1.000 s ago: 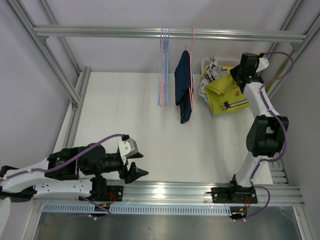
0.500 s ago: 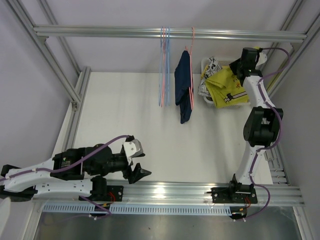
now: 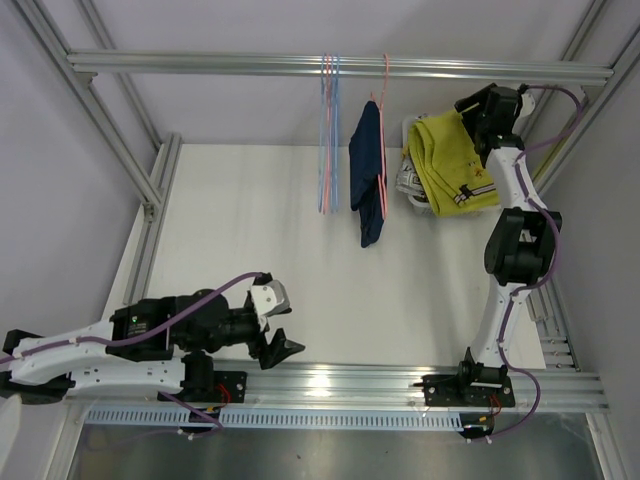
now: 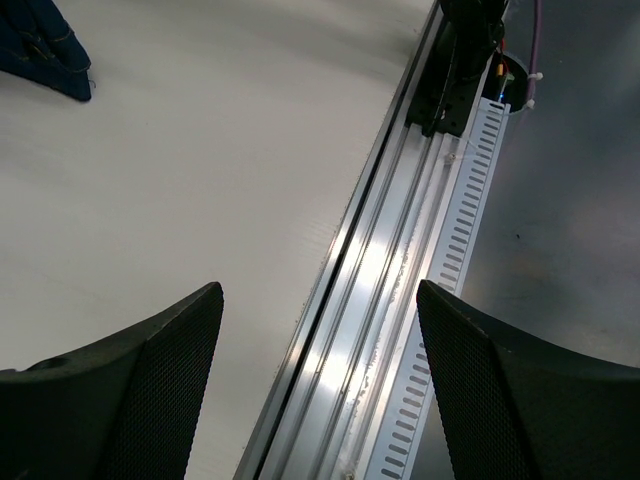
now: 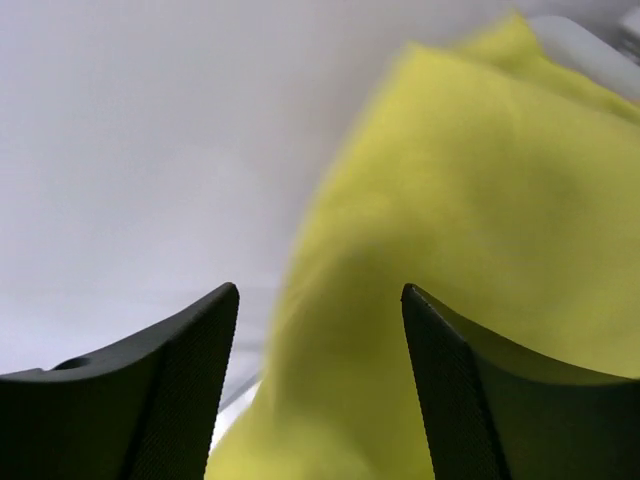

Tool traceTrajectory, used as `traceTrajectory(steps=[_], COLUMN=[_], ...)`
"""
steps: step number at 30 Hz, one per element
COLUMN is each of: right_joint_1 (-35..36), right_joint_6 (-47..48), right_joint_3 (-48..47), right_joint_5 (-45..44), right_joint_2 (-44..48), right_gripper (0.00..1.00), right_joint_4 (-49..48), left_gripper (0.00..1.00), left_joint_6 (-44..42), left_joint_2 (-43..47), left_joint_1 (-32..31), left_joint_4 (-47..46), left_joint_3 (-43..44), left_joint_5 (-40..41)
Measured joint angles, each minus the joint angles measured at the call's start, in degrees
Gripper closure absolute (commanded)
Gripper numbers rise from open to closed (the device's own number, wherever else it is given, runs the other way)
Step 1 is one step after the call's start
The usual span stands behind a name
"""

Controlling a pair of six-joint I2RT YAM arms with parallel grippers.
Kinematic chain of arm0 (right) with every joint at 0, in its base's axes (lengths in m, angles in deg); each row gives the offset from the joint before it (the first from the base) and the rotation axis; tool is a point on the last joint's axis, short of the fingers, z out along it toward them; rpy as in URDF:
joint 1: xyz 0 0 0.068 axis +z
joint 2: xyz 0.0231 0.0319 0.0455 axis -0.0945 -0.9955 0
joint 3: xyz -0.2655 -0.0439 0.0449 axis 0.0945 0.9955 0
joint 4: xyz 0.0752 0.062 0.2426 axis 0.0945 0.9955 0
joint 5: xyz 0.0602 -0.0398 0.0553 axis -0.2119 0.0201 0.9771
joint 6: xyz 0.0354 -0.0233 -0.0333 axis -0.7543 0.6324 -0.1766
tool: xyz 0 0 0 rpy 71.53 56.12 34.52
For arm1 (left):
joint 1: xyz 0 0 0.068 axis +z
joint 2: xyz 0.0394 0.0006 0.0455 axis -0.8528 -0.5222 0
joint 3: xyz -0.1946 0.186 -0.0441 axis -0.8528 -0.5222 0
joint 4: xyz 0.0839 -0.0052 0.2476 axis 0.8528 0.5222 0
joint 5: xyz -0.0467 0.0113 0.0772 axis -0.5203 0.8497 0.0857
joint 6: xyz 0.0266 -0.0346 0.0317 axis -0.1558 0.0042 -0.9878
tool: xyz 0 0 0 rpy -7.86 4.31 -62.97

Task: Remove the trousers from the hanger
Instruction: Place the trousers in the bin.

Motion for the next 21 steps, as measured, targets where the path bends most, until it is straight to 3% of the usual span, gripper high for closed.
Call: traceTrajectory(steps=[7,9,10,14,21], right_joint_1=[0.0,-0.1,-0.2,-0.3,-0.3], right_joint_6=[-0.2,-0.1,-0.2,0.1,0.3], right_joint_3=[-4.9,-4.9,-4.9,-3.1,9.3], right_joint_5=[2.6,3.5,3.8,4.9,6.3], right_joint_2=[-0.7,-0.7,-0.7,0.0,3.5], right_gripper=[0.25,0.32,0.40,0.52,0.53], right_joint_4=[-1.0,-1.1,-1.0,-1.3,-4.8], left_gripper=[0.17,0.17,0.17,0.17,0.17], left_joint_6=[0.0,0.1,0.1,0.2,0.2], left_joint_2=[0.2,0.3,0.5,1.8,3.4], left_joint_1=[0.0,0.0,0.0,0.0,0.0], left_joint_4=[-0.2,-0.2,-0.2,-0.2,-0.2], left_joint_3=[-0.2,-0.2,-0.2,-0.7,-1.0], left_joint_5=[0.0,0.0,-0.1,-0.1,-0.1])
